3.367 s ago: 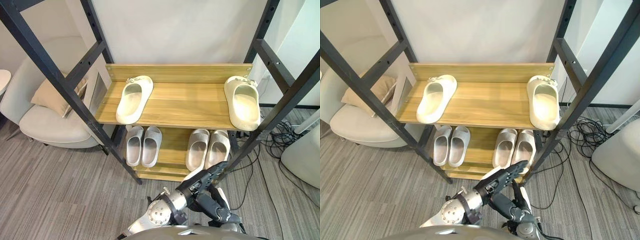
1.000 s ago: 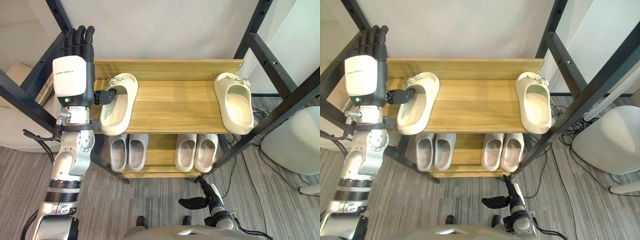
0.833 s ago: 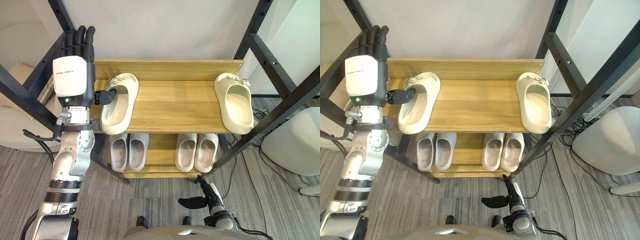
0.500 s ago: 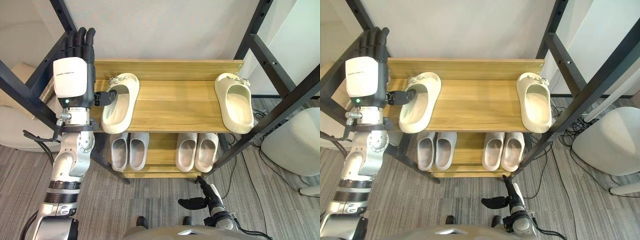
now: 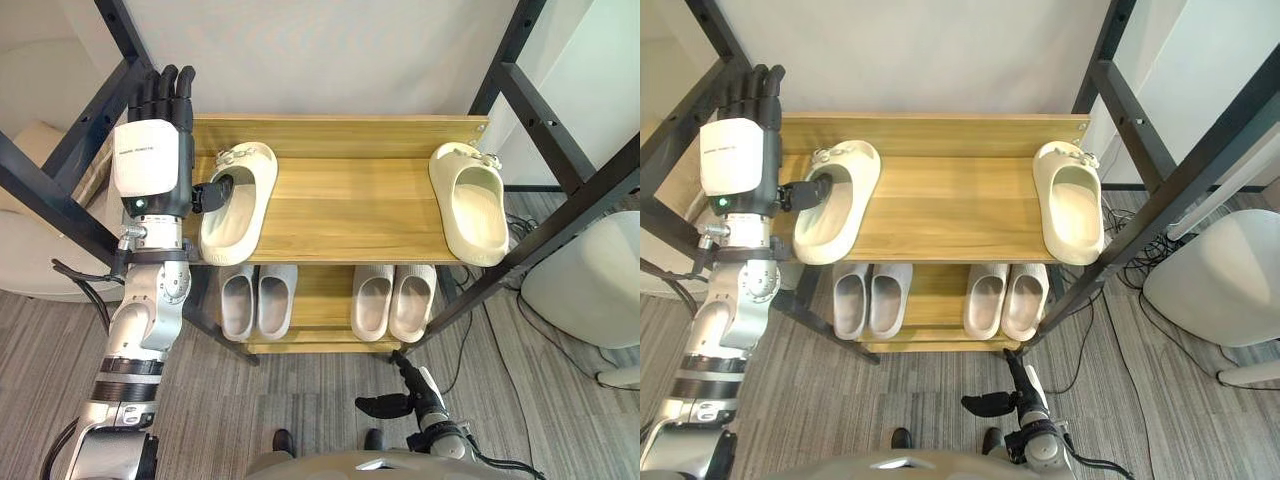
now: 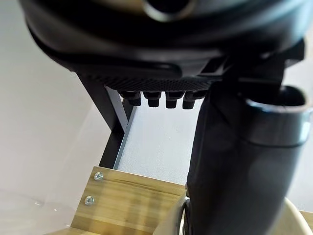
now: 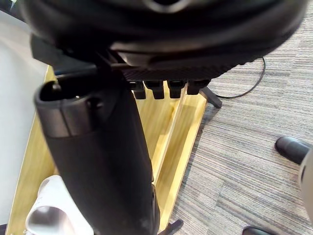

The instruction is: Organize the slippers on the shoe rack

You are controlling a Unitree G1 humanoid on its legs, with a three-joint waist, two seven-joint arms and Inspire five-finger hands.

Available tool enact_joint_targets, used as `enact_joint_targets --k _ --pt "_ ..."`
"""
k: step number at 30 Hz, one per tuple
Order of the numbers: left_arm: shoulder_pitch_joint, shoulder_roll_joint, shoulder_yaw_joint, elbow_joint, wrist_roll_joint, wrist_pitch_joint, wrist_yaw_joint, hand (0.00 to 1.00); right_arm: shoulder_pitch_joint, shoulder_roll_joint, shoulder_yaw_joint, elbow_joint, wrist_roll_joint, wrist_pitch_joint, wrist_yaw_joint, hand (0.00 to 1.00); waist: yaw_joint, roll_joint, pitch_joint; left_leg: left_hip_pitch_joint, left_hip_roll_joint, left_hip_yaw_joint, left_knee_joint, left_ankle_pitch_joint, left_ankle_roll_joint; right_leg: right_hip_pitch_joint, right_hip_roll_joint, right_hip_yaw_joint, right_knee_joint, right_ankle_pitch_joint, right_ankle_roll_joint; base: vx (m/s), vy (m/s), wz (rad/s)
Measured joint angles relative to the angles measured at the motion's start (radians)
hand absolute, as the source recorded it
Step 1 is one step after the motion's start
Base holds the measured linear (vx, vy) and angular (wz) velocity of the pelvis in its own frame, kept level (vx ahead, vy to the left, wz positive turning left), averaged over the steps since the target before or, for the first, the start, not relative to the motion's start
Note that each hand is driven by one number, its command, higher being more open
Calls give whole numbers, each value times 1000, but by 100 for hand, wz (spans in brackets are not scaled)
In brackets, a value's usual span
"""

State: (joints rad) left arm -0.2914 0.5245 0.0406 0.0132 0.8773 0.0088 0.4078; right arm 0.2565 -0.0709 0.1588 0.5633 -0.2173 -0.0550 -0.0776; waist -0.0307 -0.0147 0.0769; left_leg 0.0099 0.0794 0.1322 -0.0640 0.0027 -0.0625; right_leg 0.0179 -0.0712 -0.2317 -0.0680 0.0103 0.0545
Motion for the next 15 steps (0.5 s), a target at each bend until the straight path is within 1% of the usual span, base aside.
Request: enact_joint_targets --k 1,4,6,12,15 --pt "-19 1 -7 21 0 1 0 0 1 0 0 0 0 0 -1 100 -1 0 0 0 0 2 0 0 0 -1 0 3 0 0 0 6 11 -4" --pt "-30 8 -18 25 -1 1 -1 0 1 0 0 0 0 0 -3 100 0 -1 1 0 0 6 0 0 0 -3 0 7 0 1 0 8 9 -4" --pt "-32 24 -28 31 -2 0 -3 0 -1 1 0 -2 0 0 -9 100 -1 -2 1 0 0 10 0 0 0 -5 0 10 -1 4 1 -7 11 -5" --pt "-33 28 -34 49 -23 -2 -41 0 0 2 0 -23 0 0 -14 100 0 -3 1 -1 -2 17 0 -1 1 -4 -1 18 -16 19 1 -21 13 -4" --pt "-41 28 -34 52 -41 -3 -44 0 0 4 0 -24 0 0 -15 100 -1 -4 2 -1 -2 17 0 -1 1 -4 -1 18 -16 21 2 0 0 0"
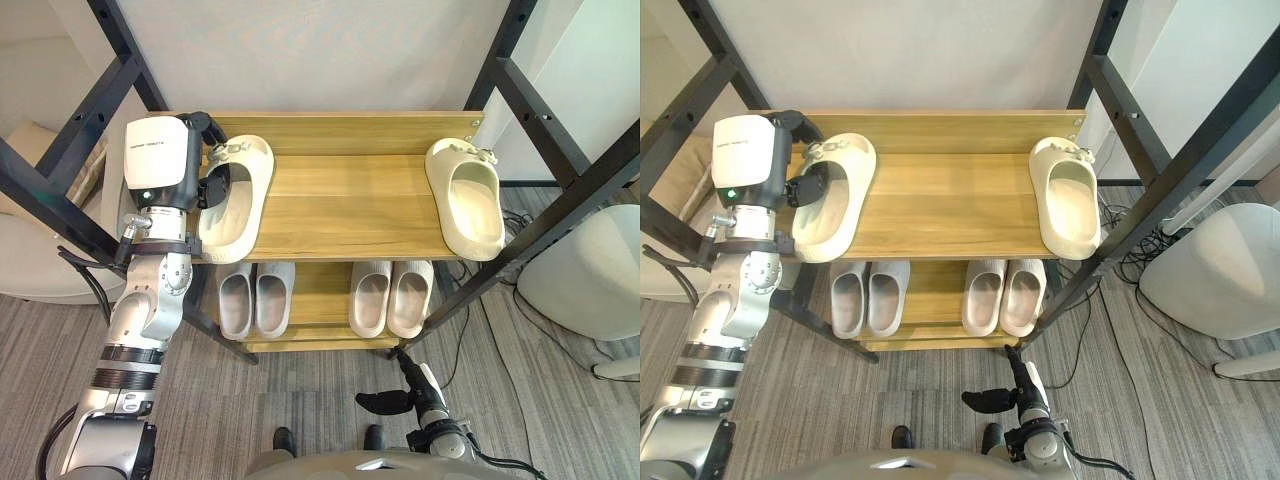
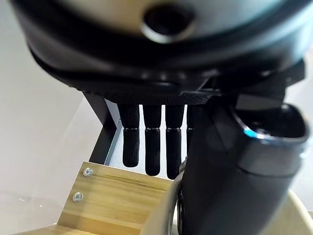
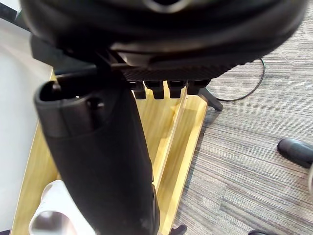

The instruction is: Organize the slippers on the shoe rack

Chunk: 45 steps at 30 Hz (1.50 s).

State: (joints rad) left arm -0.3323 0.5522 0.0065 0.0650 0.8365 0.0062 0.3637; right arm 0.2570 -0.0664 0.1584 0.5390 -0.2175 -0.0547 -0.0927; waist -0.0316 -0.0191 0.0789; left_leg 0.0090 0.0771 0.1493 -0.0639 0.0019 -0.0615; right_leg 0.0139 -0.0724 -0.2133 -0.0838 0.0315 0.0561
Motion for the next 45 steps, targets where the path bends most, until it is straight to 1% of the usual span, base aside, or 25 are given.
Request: enact_joint_targets --k 18,20,23,25,28,29,31,32,34,36,39,40,45 --pt "-12 -11 -8 4 -44 1 2 0 0 14 -1 -4 0 1 -22 100 -7 -9 -1 0 -9 -6 0 2 3 6 -9 -6 0 3 3 0 1 0" --pt "-21 -12 -29 4 -60 3 2 0 1 14 -1 -4 0 2 -22 100 -7 -10 -1 0 -12 -9 0 3 4 8 -12 -9 0 3 4 -3 11 5" --pt "-40 -35 -68 1 -82 3 2 0 0 19 0 -4 0 2 -23 100 -7 -10 -2 0 -17 -11 0 3 6 8 -17 -10 0 4 6 0 0 0" --pt "-46 -61 -123 -27 -99 0 1 0 0 27 1 -4 0 3 -23 100 -15 -10 -2 0 -22 -11 0 3 8 8 -22 -9 0 5 8 0 0 0" --pt "-50 -81 -163 -45 -104 -5 0 0 0 28 3 -4 0 4 -23 100 -26 -9 -1 0 -25 -10 0 3 10 8 -26 -9 0 6 9 0 0 0" --pt "-67 -93 -198 -45 -111 -7 -2 0 2 27 4 -4 0 6 -23 100 -31 -8 -1 0 -29 -9 0 3 12 8 -30 -8 0 7 11 0 0 0" --pt "-83 -106 -226 -45 -122 -9 -4 0 3 25 3 -4 0 7 -23 100 -38 -2 3 0 -33 -6 0 3 16 7 -33 -5 0 9 14 -20 24 -3" --pt "-86 -113 -230 -45 -123 -11 -5 0 3 24 3 -4 0 7 -23 100 -39 1 4 1 -34 -5 0 3 17 6 -34 -5 0 9 14 -24 27 -6" --pt "-91 -133 -237 -45 -130 -20 -5 0 4 24 3 -4 0 7 -23 100 -57 15 12 2 -38 0 0 2 20 5 -38 0 0 11 17 -16 19 -6" --pt "-105 -142 -246 -41 -133 -19 -7 0 13 23 2 -5 0 7 -22 100 -66 26 18 2 -40 2 0 1 21 4 -40 2 0 12 18 -15 13 -4" --pt "-125 -158 -275 -39 -141 -19 -7 0 19 11 1 -14 0 10 -22 100 -76 34 19 2 -40 5 0 1 22 2 -40 3 0 12 19 0 0 0" --pt "-130 -168 -277 -37 -141 -19 -7 0 20 8 -1 -17 1 9 -23 100 -87 41 21 2 -40 6 -1 1 22 0 -40 5 0 13 19 -6 -3 -6" --pt "-196 -204 -281 28 -141 -15 -13 0 24 -4 -12 -44 3 9 -26 100 -108 65 33 1 -39 16 -1 1 22 -9 -39 16 0 15 21 -15 -3 -6"
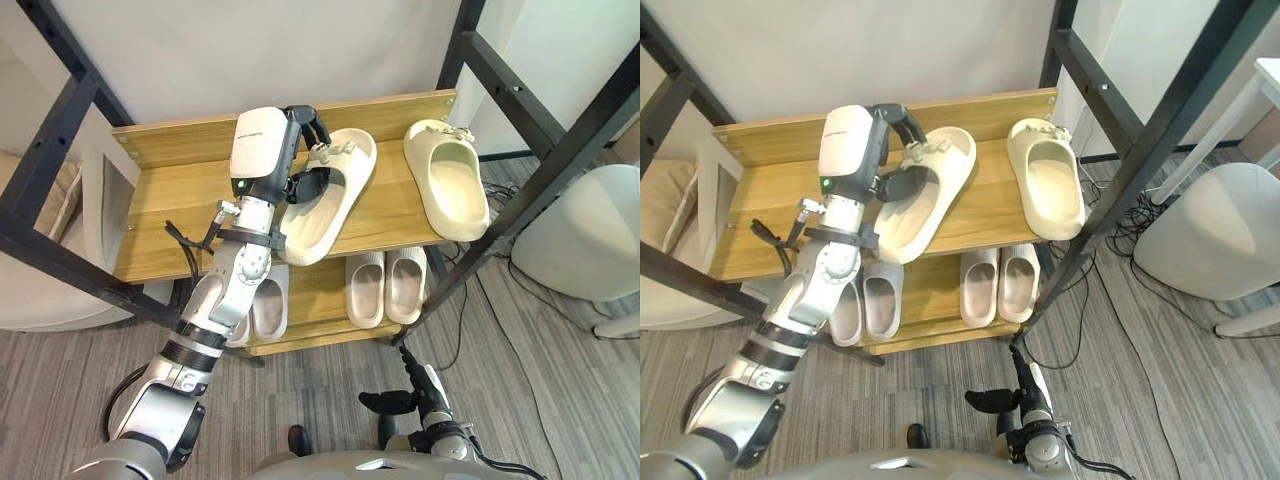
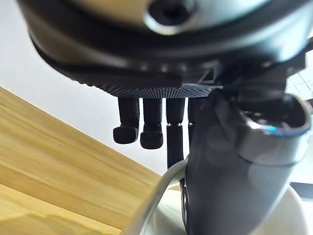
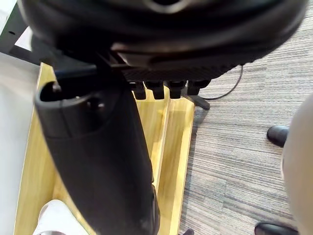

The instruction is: Organize the slippers on the shoe rack

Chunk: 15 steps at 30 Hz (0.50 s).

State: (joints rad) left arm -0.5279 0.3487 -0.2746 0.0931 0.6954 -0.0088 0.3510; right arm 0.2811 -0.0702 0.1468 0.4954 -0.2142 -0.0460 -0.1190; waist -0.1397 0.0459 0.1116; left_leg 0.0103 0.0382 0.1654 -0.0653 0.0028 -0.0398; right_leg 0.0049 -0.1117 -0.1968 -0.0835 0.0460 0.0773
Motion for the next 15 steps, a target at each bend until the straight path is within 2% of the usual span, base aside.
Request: enact_joint_targets --k 4,5,11,15 --pt "-43 -4 -24 32 0 11 -3 0 -1 -5 -8 -10 1 -1 -2 100 -8 13 4 -2 -1 11 -3 0 0 -6 0 8 0 2 2 -7 0 -8" --pt "-54 -8 -26 35 -1 17 -3 100 -3 -6 -8 -11 2 -3 -2 100 -16 16 4 -6 -1 11 -3 0 0 -10 -1 9 0 2 2 0 0 0" --pt "-105 -37 -36 71 -10 24 -5 100 -5 -6 -12 -15 3 -6 -7 100 -29 22 6 -18 -3 11 -3 1 1 -22 -3 8 0 4 3 0 0 0" --pt "-147 -64 -41 106 -15 42 -6 100 -6 -12 -24 -24 19 -7 -15 100 -33 40 12 -19 -7 10 -3 2 3 -22 -9 8 0 4 3 0 0 0"
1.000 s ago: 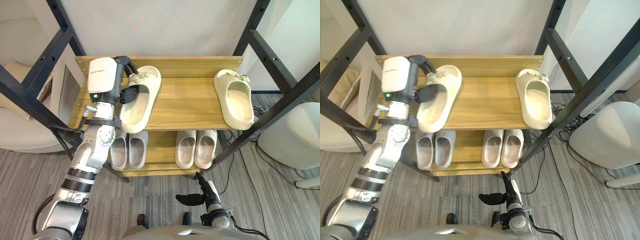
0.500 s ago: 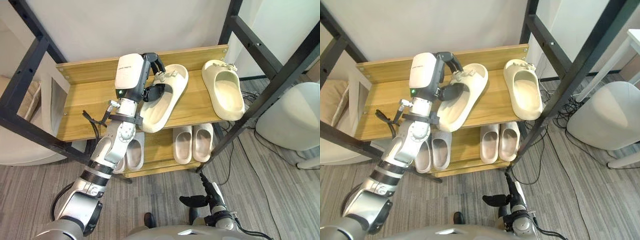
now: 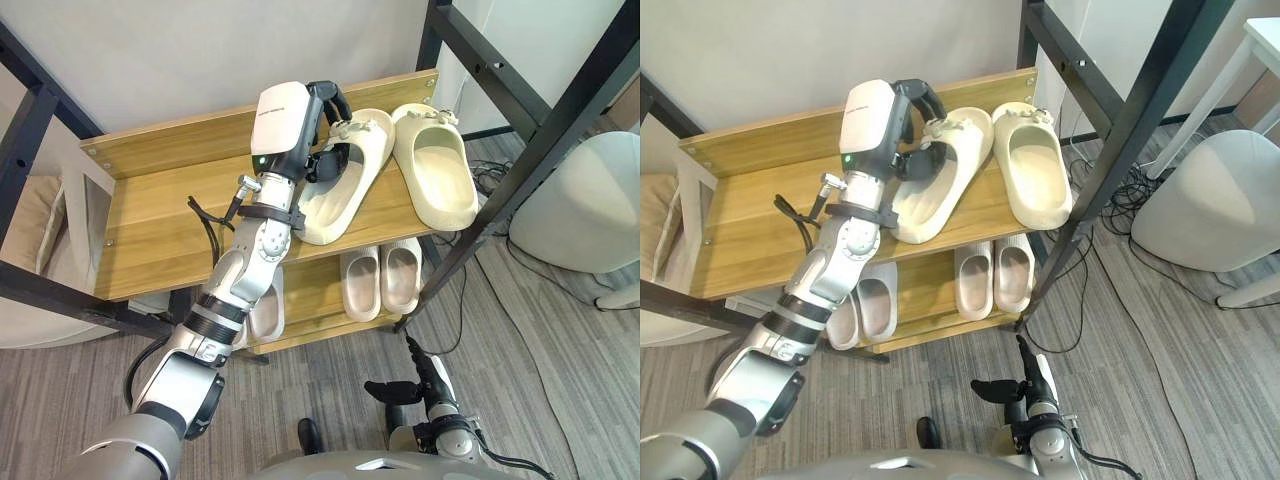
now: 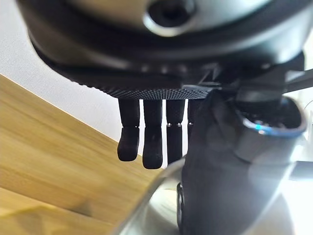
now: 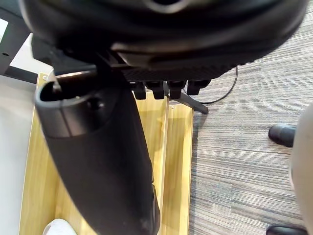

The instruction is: Organize the slippers on the shoe rack

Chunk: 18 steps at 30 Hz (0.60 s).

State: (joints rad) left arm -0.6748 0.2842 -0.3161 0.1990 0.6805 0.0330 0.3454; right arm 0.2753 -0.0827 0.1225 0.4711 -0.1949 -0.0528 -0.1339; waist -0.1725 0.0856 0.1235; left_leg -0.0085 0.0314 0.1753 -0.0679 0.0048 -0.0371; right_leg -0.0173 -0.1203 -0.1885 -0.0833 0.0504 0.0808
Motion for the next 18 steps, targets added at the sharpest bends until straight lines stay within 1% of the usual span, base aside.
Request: enact_joint_targets --k 6,13,18 --pt "-8 -8 0 9 -4 20 0 100 -3 -2 -2 0 0 0 -2 100 -2 5 1 0 0 0 1 0 0 0 1 0 0 0 0 0 0 0" --pt "-8 -43 1 8 -34 19 0 100 -10 -2 -5 14 1 0 -8 100 0 6 1 0 0 -12 1 2 2 6 -1 -9 0 0 0 -10 -3 4" --pt "7 -63 -11 -43 -80 14 -3 100 -28 -6 -6 40 2 0 -10 100 7 14 5 5 0 -32 3 3 4 23 -3 -30 0 -2 -1 -18 -5 12"
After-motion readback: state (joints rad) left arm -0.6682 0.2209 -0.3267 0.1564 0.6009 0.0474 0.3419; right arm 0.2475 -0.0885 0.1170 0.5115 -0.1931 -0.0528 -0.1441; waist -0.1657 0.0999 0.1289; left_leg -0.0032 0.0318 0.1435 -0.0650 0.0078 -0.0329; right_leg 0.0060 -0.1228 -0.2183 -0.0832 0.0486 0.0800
